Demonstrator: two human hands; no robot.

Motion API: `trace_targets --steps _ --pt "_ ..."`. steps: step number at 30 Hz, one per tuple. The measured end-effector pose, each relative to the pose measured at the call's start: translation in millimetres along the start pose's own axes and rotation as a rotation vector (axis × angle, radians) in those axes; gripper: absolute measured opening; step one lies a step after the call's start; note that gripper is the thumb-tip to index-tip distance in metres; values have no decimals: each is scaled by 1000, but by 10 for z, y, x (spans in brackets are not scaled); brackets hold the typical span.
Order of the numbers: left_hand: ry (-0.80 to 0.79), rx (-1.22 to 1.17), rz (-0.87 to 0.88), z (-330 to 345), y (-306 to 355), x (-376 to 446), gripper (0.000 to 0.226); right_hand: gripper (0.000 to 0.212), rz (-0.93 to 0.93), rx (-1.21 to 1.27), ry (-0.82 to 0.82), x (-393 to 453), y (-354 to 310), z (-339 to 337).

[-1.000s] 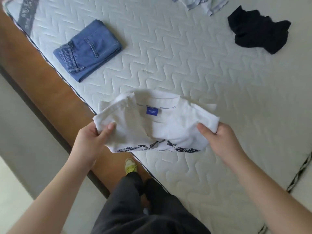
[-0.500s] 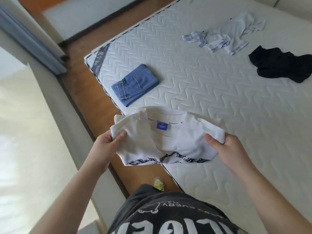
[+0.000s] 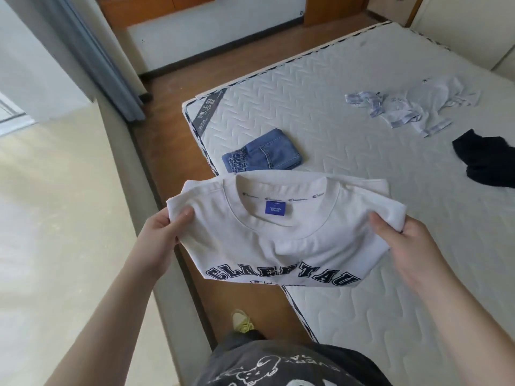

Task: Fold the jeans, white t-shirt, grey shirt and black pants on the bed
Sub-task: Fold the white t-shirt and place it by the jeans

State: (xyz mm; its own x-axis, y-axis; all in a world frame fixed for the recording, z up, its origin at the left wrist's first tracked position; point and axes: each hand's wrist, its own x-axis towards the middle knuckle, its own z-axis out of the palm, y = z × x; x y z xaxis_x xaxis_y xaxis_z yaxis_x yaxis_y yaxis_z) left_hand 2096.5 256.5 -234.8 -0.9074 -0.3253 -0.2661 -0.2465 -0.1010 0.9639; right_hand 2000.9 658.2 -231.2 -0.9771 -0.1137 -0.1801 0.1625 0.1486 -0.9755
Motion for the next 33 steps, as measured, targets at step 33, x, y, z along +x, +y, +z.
trace_targets --steps 33 --pt "328 101 -10 -2070 604 1717 31 40 43 -12 -360 2810 -889 2946"
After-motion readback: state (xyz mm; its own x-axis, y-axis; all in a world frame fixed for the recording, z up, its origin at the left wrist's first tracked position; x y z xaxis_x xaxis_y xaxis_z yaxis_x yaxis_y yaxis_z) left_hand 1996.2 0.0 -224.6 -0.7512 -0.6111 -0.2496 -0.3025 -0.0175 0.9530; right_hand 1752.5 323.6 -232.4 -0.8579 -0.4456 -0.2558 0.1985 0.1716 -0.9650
